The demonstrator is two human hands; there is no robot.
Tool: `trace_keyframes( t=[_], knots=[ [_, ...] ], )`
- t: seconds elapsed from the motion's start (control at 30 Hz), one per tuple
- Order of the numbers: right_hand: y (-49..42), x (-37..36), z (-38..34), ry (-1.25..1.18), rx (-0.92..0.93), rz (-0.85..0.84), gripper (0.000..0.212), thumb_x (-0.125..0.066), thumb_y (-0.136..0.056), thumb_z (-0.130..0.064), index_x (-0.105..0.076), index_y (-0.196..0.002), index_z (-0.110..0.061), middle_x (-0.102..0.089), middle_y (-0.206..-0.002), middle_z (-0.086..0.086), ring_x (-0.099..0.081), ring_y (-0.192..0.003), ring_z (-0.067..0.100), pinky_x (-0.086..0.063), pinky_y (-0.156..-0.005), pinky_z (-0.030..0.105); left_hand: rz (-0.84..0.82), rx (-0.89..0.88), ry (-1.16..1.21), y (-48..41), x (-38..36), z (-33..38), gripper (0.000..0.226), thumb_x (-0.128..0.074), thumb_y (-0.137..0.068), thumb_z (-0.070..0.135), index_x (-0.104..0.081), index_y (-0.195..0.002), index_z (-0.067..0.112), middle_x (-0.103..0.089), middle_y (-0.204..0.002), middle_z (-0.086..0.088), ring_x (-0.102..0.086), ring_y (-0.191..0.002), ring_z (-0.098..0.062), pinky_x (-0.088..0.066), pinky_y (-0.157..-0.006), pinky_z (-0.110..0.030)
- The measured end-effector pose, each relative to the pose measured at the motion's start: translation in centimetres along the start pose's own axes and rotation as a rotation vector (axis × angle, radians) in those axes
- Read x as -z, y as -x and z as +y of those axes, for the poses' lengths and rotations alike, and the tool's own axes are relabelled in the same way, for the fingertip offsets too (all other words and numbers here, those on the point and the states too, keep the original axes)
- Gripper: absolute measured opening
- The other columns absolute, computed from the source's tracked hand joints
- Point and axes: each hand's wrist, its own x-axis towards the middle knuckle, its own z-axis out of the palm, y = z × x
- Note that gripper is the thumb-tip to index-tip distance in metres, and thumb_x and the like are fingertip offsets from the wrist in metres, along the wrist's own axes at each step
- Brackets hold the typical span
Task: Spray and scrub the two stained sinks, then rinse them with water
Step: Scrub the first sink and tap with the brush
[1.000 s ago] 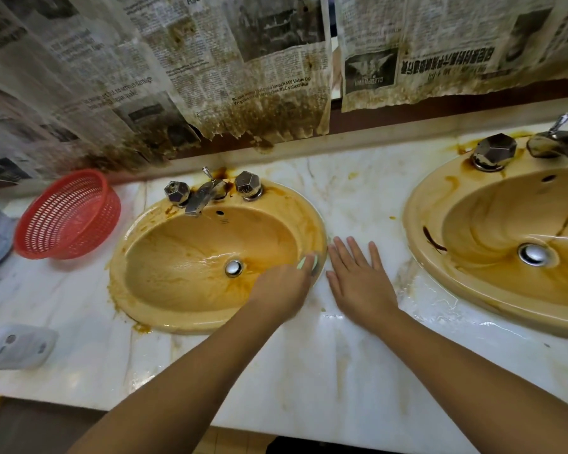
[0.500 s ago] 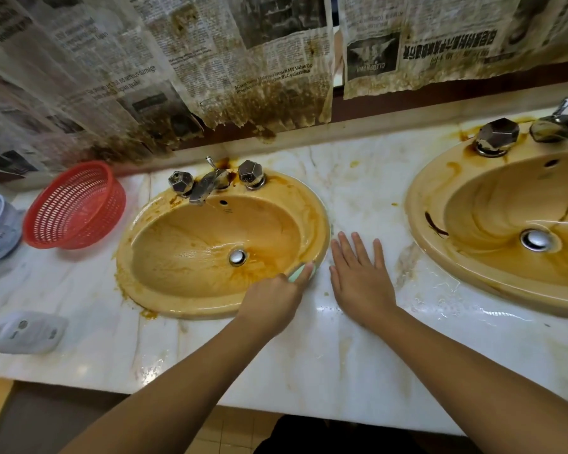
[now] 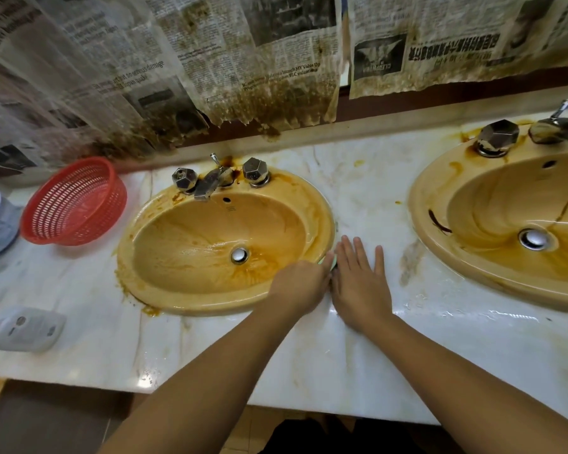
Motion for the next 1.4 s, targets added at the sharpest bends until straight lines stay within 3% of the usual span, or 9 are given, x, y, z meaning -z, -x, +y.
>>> trace_keyframes(
  t=[0.13, 0.3, 0.47, 0.63, 0.83, 1.0, 1.1, 1.2, 1.4],
  knots=[
    [0.9, 0.2, 0.8, -0.070, 0.005, 0.004, 0.069, -0.005, -0.104, -0.043, -0.012, -0.164, -0.010, -0.008, -0.172, 0.003, 0.001, -0.159, 0.020, 0.009, -0.126, 0.050, 0.072, -0.020, 0.020, -0.6, 0.8, -0.5, 0.053, -0.031, -0.111, 0.041, -0.018, -0.162, 0.031, -0.068, -0.110, -0.016, -0.065, -0.095, -0.037, -0.037, -0.062, -0.037],
    [1.9, -0.3, -1.8, -0.038, -0.096, 0.036, 0.067, -0.011, -0.106, -0.044, -0.018, -0.163, -0.011, -0.012, -0.172, 0.006, -0.005, -0.159, 0.026, 0.005, -0.125, 0.056, 0.161, 0.050, 0.005, 1.4, -0.2, -3.9, 0.055, -0.029, -0.110, 0.044, -0.015, -0.161, 0.029, -0.069, -0.095, -0.013, -0.053, -0.070, -0.032, -0.034, -0.055, -0.036],
    [3.7, -1.4, -4.2, 0.013, -0.076, 0.059, 0.064, -0.014, -0.108, -0.043, -0.021, -0.163, -0.011, -0.016, -0.171, 0.003, -0.010, -0.159, 0.025, -0.002, -0.126, 0.060, 0.078, -0.049, 0.032, 4.0, -1.0, -6.7, 0.055, -0.030, -0.109, 0.045, -0.020, -0.160, 0.029, -0.068, -0.104, -0.015, -0.064, -0.092, -0.038, -0.043, -0.062, -0.038],
    [3.9, -1.6, -4.3, 0.029, -0.073, 0.052, 0.063, -0.011, -0.109, -0.044, -0.010, -0.165, -0.014, -0.007, -0.172, -0.001, -0.001, -0.160, 0.020, 0.003, -0.126, 0.057, 0.118, -0.122, -0.009, 0.1, 0.3, -4.0, 0.055, -0.029, -0.111, 0.040, -0.017, -0.161, 0.020, -0.068, -0.114, -0.016, -0.064, -0.093, -0.038, -0.038, -0.063, -0.038],
    [3.7, -1.1, -4.9, 0.038, -0.097, 0.068, 0.066, -0.012, -0.107, -0.043, -0.017, -0.164, -0.010, -0.015, -0.172, 0.002, -0.006, -0.159, 0.022, 0.000, -0.126, 0.059, 0.109, -0.137, -0.119, 6.2, -3.0, -7.6, 0.056, -0.034, -0.110, 0.037, -0.009, -0.161, 0.034, -0.056, -0.084, -0.009, -0.059, -0.072, -0.033, -0.037, -0.054, -0.036],
    [3.8, -1.4, -4.4, 0.037, -0.075, 0.058, 0.065, -0.011, -0.107, -0.046, -0.016, -0.165, -0.014, -0.013, -0.172, -0.002, -0.005, -0.159, 0.019, 0.002, -0.126, 0.058, 0.136, -0.147, -0.099, 2.5, -1.2, -4.3, 0.059, -0.036, -0.109, 0.028, -0.011, -0.162, 0.025, -0.067, -0.110, -0.019, -0.065, -0.089, -0.040, -0.036, -0.061, -0.038],
    [4.3, -1.3, -4.4, 0.037, -0.036, 0.076, 0.065, -0.011, -0.107, -0.046, -0.019, -0.164, -0.015, -0.016, -0.171, -0.001, -0.010, -0.159, 0.018, -0.002, -0.125, 0.060, 0.146, -0.133, -0.095, 5.7, -2.8, -6.3, 0.059, -0.036, -0.110, 0.029, -0.008, -0.162, 0.029, -0.062, -0.096, -0.013, -0.060, -0.077, -0.036, -0.035, -0.056, -0.037],
    [4.4, -1.2, -4.8, 0.046, -0.002, 0.059, 0.065, -0.009, -0.108, -0.046, -0.014, -0.164, -0.013, -0.012, -0.172, 0.000, -0.009, -0.159, 0.016, -0.003, -0.125, 0.063, 0.143, -0.013, -0.042, 8.7, -4.8, -9.9, 0.060, -0.037, -0.109, 0.032, -0.006, -0.161, 0.033, -0.050, -0.084, -0.007, -0.050, -0.070, -0.029, -0.037, -0.055, -0.037],
    [3.9, -1.0, -4.7, 0.061, 0.075, 0.032, 0.064, -0.008, -0.108, -0.048, 0.004, -0.165, -0.019, 0.006, -0.172, -0.002, 0.005, -0.159, 0.013, 0.003, -0.125, 0.061, 0.118, 0.034, 0.097, 6.3, -3.3, -4.3, 0.065, -0.041, -0.108, 0.020, -0.006, -0.163, 0.022, -0.066, -0.112, -0.019, -0.066, -0.095, -0.039, -0.041, -0.067, -0.040]
  ],
)
